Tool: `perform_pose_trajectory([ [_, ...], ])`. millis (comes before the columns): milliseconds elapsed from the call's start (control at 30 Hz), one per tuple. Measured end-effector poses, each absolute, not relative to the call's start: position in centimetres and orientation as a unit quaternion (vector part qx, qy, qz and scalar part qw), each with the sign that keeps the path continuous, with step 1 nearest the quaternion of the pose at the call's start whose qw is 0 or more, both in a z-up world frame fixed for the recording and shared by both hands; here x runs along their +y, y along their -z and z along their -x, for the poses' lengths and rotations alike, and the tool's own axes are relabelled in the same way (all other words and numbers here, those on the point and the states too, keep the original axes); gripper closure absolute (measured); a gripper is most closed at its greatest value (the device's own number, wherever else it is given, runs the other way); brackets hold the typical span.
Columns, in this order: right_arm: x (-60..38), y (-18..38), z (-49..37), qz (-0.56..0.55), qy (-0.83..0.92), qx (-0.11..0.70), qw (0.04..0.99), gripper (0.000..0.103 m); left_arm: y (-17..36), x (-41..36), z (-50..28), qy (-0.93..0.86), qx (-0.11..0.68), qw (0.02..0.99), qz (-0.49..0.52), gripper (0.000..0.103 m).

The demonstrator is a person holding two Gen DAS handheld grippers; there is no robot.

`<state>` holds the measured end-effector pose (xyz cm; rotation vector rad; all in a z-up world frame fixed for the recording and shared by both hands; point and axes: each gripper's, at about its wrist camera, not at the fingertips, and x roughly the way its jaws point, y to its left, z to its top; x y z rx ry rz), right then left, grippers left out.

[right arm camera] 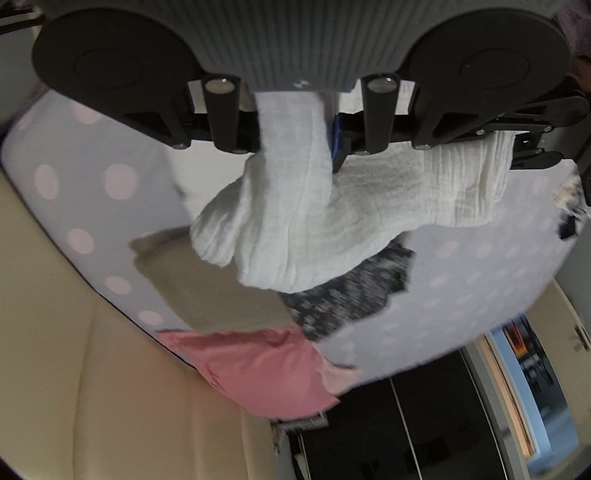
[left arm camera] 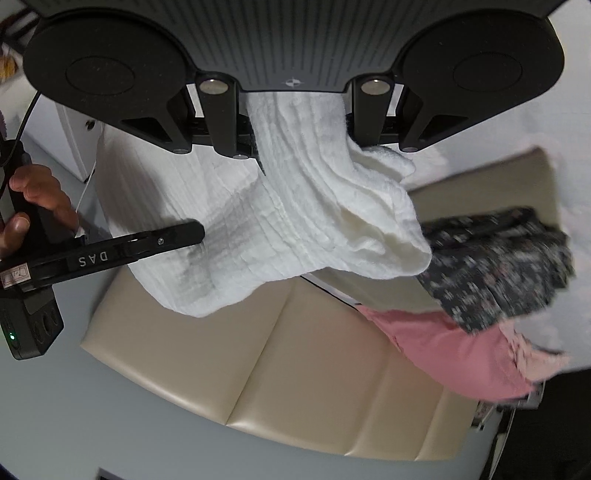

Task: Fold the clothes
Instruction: 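Carry the white cloth bundle with both grippers toward the olive blanket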

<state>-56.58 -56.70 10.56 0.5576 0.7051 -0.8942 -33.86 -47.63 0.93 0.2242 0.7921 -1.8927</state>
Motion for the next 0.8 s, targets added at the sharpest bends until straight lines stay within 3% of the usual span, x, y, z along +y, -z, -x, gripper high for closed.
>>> perform_pose_trajectory([
  [367,-66.2,-4.6,57.4,-0.255,0.418,0.415,0.767,0.072,6.3,-53.5,35.9,0.74,0.414,0.528,-0.05,0.082],
  [400,-67.3,-4.0,57.2,-0.255,0.42,0.416,0.765,0.076,6.9,-54.2,35.7,0.736,0.415,0.531,-0.054,0.082],
  [600,-71.8,-0.3,56.7,-0.282,0.432,0.4,0.758,0.08,9.5,-57.0,34.8,0.727,0.421,0.538,-0.062,0.082],
  [733,-73.7,2.8,57.0,-0.307,0.445,0.4,0.741,0.08,11.4,-58.4,34.9,0.719,0.443,0.529,-0.08,0.081],
  [800,-74.5,4.2,57.3,-0.319,0.452,0.396,0.733,0.074,11.9,-58.6,35.0,0.721,0.44,0.527,-0.088,0.078],
])
